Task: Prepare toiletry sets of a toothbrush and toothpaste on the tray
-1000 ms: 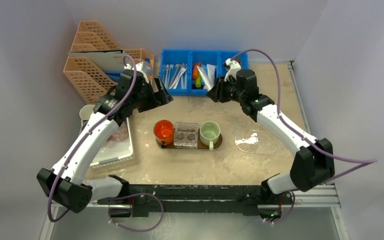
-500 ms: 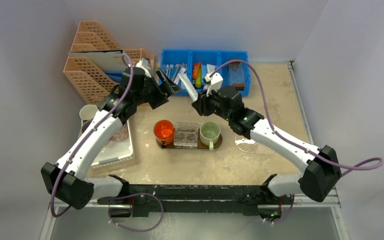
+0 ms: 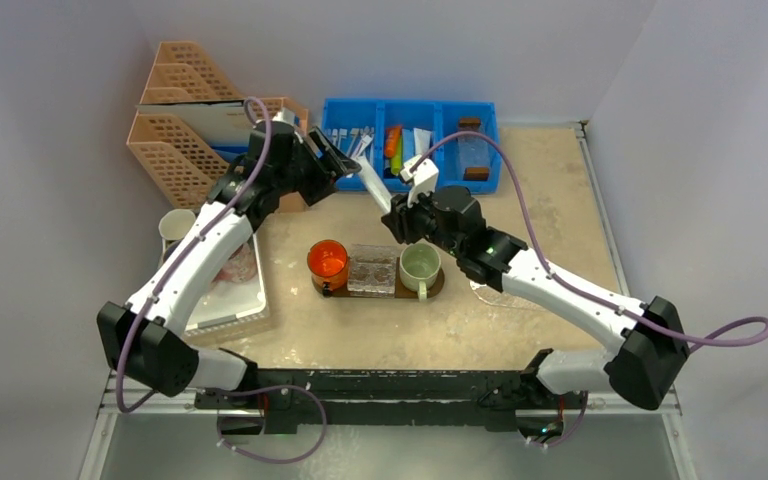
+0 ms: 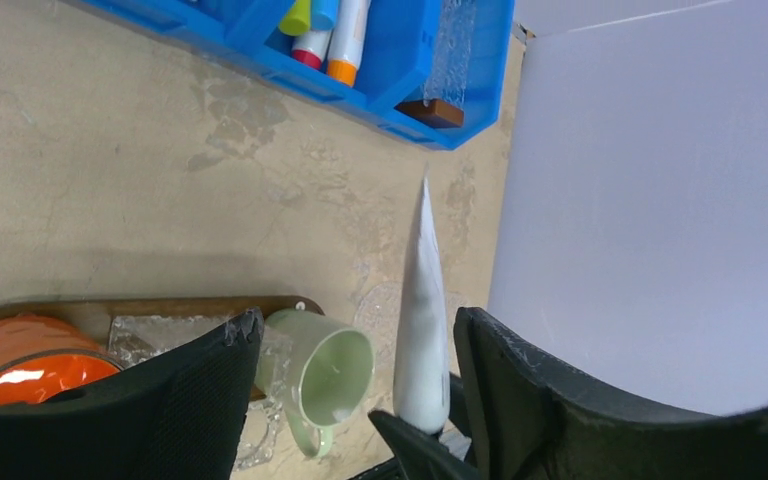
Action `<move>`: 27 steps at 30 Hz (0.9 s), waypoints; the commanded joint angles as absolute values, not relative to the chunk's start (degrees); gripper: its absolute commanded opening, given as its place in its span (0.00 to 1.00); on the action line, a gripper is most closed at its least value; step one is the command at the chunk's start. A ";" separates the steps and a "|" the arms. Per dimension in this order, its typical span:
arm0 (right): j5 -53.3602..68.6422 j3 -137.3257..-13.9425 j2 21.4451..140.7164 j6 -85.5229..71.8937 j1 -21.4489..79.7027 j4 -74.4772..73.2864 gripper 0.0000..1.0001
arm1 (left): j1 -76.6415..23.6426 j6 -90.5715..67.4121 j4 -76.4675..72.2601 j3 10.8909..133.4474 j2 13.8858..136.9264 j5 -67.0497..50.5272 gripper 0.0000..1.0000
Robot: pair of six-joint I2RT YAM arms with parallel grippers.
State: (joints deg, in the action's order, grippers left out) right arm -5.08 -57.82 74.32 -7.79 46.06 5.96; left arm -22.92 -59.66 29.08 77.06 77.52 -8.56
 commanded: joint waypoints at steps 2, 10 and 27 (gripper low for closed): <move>-5.87 -58.12 71.75 -5.07 46.79 9.72 0.11 | -20.59 -61.48 26.19 80.82 80.27 -10.05 0.63; -5.70 -57.92 71.74 -4.45 47.54 9.70 0.11 | -20.34 -62.76 23.32 82.02 82.81 -15.89 0.49; -5.82 -57.02 71.62 -3.95 48.06 10.39 0.12 | -20.30 -62.84 17.35 78.93 80.80 -19.11 0.00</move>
State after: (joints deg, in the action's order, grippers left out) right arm -5.39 -57.60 73.43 -4.91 47.59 6.81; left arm -20.60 -64.20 22.85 79.29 83.15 -18.06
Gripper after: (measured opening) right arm 0.383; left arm 0.023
